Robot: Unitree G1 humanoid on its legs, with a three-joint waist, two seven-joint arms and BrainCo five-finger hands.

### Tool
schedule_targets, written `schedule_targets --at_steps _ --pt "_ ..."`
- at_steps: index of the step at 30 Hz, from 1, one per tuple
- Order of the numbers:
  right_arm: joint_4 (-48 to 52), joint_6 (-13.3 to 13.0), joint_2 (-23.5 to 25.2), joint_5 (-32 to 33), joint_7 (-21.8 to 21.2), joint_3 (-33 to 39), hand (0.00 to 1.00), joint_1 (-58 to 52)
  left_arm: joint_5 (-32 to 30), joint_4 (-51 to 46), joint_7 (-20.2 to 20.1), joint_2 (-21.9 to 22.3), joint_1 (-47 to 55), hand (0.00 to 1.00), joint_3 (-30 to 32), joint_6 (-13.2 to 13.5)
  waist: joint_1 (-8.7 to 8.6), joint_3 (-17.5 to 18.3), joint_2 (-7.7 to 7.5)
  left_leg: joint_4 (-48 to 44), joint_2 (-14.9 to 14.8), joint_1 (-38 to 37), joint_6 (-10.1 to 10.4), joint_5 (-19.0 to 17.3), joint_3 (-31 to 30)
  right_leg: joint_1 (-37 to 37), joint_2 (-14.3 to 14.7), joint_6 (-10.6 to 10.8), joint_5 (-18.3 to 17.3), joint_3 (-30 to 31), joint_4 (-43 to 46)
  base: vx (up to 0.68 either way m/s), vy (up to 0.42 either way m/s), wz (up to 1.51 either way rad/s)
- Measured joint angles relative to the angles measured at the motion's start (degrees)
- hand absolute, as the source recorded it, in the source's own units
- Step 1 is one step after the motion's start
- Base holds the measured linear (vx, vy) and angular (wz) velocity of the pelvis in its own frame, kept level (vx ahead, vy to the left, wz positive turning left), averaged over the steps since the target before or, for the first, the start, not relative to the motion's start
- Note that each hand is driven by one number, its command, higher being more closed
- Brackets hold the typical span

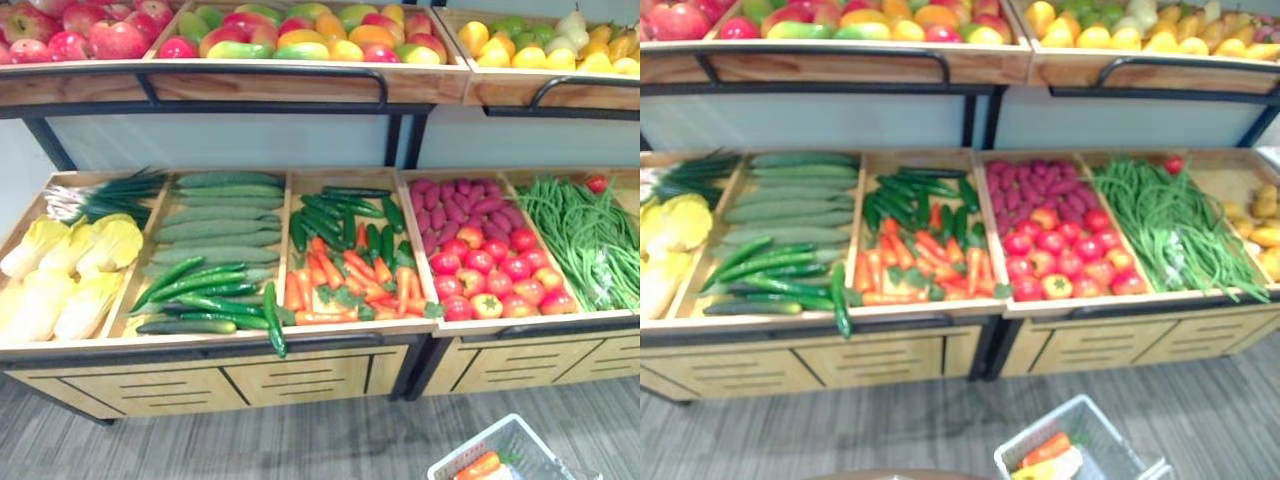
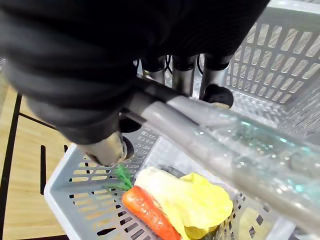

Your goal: Pick vegetable in the basket

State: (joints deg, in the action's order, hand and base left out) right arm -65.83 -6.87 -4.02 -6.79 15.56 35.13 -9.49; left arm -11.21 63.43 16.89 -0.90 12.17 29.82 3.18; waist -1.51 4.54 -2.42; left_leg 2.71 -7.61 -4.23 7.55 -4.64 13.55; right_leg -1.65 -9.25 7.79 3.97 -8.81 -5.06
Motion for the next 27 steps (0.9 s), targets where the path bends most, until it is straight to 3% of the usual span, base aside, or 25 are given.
schedule_targets --at_steps 3,4,7,10,11,12,13,14,15,16,17,18,20,23,24,26,27 --pt "-0.2 0.0 -0.4 0.1 -0.9 -0.6 1.0 0.3 2.0 0.1 -1.5 -0.7 -0.4 0.0 -0.8 0.1 -0.01 -0.8 0.12 -2.3 -0.3 -0.1 0.0 -1.6 0.8 0.3 0.0 -0.1 -0.1 1.0 0.5 0.0 -0.002 -0.19" --pt "-0.2 0.0 -0.7 0.1 -1.3 -0.6 1.0 1.4 2.2 0.1 -1.6 -0.7 -1.2 0.0 -0.8 0.1 0.0 -2.7 -0.07 -7.2 -1.0 0.4 -0.1 -4.4 1.4 0.5 0.1 0.0 -1.0 1.9 2.6 -0.02 0.01 -0.32" --pt "0.3 -0.3 -1.7 0.1 -2.0 0.0 1.0 2.3 2.2 0.1 -2.1 -0.5 -3.1 0.0 -2.6 0.1 -0.23 -6.8 1.26 -18.7 -2.8 3.4 -0.8 -10.5 2.1 -2.3 0.2 0.6 -3.7 4.5 10.3 -0.09 0.04 -0.33" --pt "3.5 -0.4 -0.2 0.1 -2.3 0.0 1.0 2.5 2.2 -0.1 -2.1 -1.1 -3.6 0.0 -3.7 0.1 -0.35 -7.6 0.84 -22.6 -3.7 5.6 -1.5 -13.0 6.9 -7.3 0.8 1.2 -2.0 9.6 13.3 -0.15 0.123 -0.98" --pt "5.9 -0.8 0.4 0.3 -2.2 -1.7 1.0 3.0 2.0 0.0 -2.0 -1.6 -3.6 0.0 -5.2 0.1 -0.11 -7.9 0.51 -24.4 -5.4 6.6 -2.4 -14.8 11.8 -10.5 2.5 1.0 2.9 13.1 12.1 -0.21 0.101 -1.59" --pt "7.0 -0.8 1.1 0.8 -2.2 -2.6 1.0 3.0 1.9 -0.1 -2.0 -1.9 -3.7 0.0 -5.4 0.1 -0.26 -8.1 0.14 -24.8 -5.2 6.6 -2.6 -14.9 14.4 -11.3 3.1 1.5 6.5 14.0 10.2 -0.32 0.178 -2.26" --pt "9.0 -0.9 1.9 1.2 -2.1 -4.7 1.0 3.5 1.9 -0.1 -1.9 -1.7 -3.7 0.0 -5.5 0.0 0.34 -8.2 1.58 -23.2 -6.7 6.0 -4.3 -13.5 20.0 -11.5 4.4 1.8 15.3 14.3 2.9 -0.27 0.129 -1.96" --pt "9.9 -1.2 2.3 1.4 -2.2 -5.9 1.0 4.7 1.2 -0.2 -1.8 -1.8 -4.2 0.0 -5.4 0.0 -0.6 -9.8 1.6 -22.8 -8.2 5.7 -4.4 -13.1 24.0 -12.8 5.5 -2.1 11.8 8.0 8.6 -0.31 0.154 -2.25" --pt "9.6 -1.5 2.0 1.9 -1.9 -7.0 1.0 5.0 0.0 -0.9 -1.6 -2.2 -4.9 0.0 -6.0 0.1 -0.86 -10.9 0.81 -20.6 -7.9 4.2 -4.9 -11.7 28.3 -14.6 3.7 -8.3 1.0 -1.9 21.7 -0.19 0.083 -1.84" --pt "8.9 -1.5 1.4 2.1 -1.8 -7.7 1.0 5.4 -0.9 -1.2 -1.5 -2.8 -5.1 0.0 -7.0 0.1 -0.84 -11.2 0.1 -20.1 -7.9 3.2 -5.2 -11.3 31.5 -14.3 1.9 -9.2 -4.0 -7.9 28.7 -0.16 0.085 -1.64" --pt "8.0 -1.4 0.9 2.1 -1.8 -8.5 1.0 5.7 -1.1 -1.4 -1.6 -3.4 -5.0 0.0 -7.8 0.0 -0.69 -11.2 -0.31 -20.2 -8.0 2.6 -5.3 -11.1 34.0 -13.9 0.5 -9.3 -6.1 -11.7 31.8 -0.13 0.042 -1.78" --pt "6.9 -1.5 -0.2 1.7 -1.8 -10.1 1.0 6.4 -1.3 -1.4 -1.6 -3.8 -4.6 0.0 -8.8 -0.1 -0.6 -11.1 -0.73 -20.8 -8.5 1.8 -5.5 -11.2 38.9 -13.6 -2.2 -10.9 -8.9 -16.6 37.4 -0.14 -0.005 -1.89" --pt "4.9 -1.7 -1.0 0.3 -2.0 -11.4 1.0 7.3 -1.4 -1.3 -1.7 -3.9 -4.5 0.0 -9.7 -0.1 -1.33 -11.3 -0.52 -21.5 -9.9 -0.1 -5.4 -11.1 46.1 -12.6 -5.5 -10.5 -9.9 -19.3 43.8 -0.11 -0.053 -1.81" --pt "3.1 -1.4 -1.3 0.2 -2.1 -10.7 1.0 8.2 -1.4 -1.4 -2.1 -4.1 -4.6 0.0 -9.7 -0.1 -1.32 -11.0 -0.5 -24.4 -12.7 -1.9 -5.2 -11.1 52.1 -11.7 -7.3 -9.4 -10.5 -19.4 43.9 -0.02 -0.172 -1.27" --pt "2.1 -1.2 -1.6 0.2 -2.1 -10.3 1.0 8.5 -1.5 -1.3 -2.1 -3.8 -5.2 0.0 -9.6 -0.3 -1.68 -10.5 -0.62 -26.1 -13.9 -2.0 -5.0 -11.1 53.7 -12.0 -4.9 -9.3 -10.7 -19.8 41.7 -0.04 -0.258 -1.12" --pt "1.1 -0.7 -2.1 0.1 -2.1 -8.9 1.0 8.3 -1.9 -1.5 -2.2 -3.0 -6.1 0.0 -9.3 -0.7 -1.05 -9.0 1.28 -23.3 -14.2 -0.3 -5.1 -8.2 53.6 -10.6 1.2 -9.3 -10.7 -17.1 30.2 -0.09 -0.279 -1.15" --pt "0.7 -0.6 -2.3 0.1 -2.1 -8.7 1.0 8.4 -2.3 -1.5 -2.3 -2.9 -6.4 0.0 -9.3 -0.6 -1.2 -9.0 1.37 -23.0 -14.2 -0.1 -4.8 -7.3 53.6 -10.2 2.3 -9.3 -10.7 -16.8 27.1 -0.1 -0.275 -1.17"
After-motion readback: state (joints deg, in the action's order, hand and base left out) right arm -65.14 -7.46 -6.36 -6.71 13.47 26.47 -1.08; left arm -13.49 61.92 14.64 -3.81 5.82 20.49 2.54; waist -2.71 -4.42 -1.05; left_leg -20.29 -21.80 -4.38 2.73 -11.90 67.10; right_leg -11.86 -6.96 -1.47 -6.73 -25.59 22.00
